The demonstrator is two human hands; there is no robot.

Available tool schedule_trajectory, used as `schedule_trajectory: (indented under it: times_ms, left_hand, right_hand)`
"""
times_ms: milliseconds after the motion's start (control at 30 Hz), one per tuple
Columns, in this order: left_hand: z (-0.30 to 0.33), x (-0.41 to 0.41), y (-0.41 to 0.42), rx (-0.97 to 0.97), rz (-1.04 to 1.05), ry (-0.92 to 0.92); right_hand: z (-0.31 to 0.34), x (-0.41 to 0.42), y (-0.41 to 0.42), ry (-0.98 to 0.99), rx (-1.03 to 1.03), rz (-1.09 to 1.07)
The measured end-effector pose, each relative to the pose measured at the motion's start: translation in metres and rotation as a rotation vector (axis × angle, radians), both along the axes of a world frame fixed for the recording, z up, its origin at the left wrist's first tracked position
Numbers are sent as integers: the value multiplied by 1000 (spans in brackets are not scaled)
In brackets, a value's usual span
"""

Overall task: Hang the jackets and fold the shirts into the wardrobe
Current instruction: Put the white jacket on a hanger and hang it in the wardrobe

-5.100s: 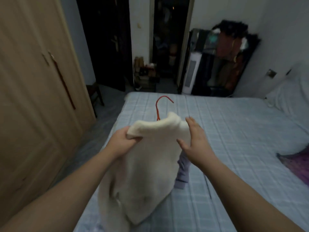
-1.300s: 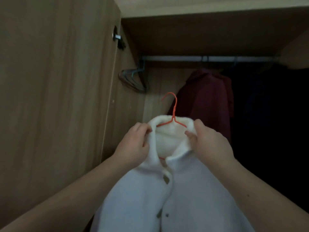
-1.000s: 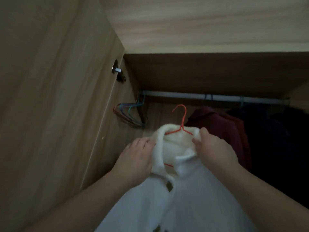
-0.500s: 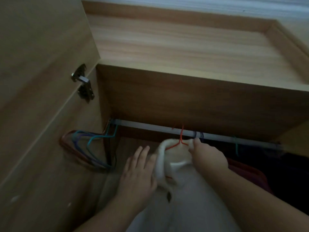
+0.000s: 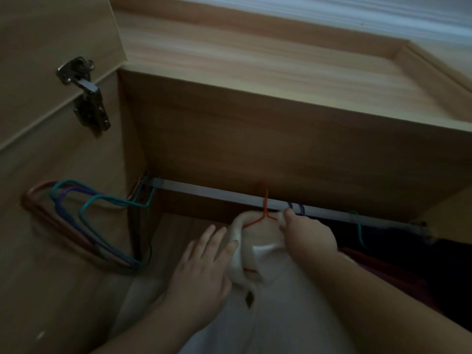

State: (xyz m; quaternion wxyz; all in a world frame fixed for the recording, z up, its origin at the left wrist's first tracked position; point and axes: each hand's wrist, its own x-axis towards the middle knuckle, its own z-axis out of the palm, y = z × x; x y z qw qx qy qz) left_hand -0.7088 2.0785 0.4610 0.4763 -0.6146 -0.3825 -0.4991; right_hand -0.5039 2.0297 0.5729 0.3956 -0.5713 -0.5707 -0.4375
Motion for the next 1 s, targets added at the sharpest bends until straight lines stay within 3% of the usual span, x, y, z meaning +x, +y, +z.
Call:
schedule_trajectory:
  times_ms: [233,500,667,1000]
  left_hand:
    - [-11,1,-10,-25,15,6]
    - [-34,7,-47,-43,-9,11]
    - [-57,25,-67,-47,-142,44]
    - [-135,100,-183,-208,-367,96]
  right_hand:
    - [-16,-12,-14,-45,-69,-53]
    - [-52,-6,-35,-141,51,-65]
    - [-107,11,-79,-260,-4,-148]
    - [-236,88,-225,-126,-189,-272]
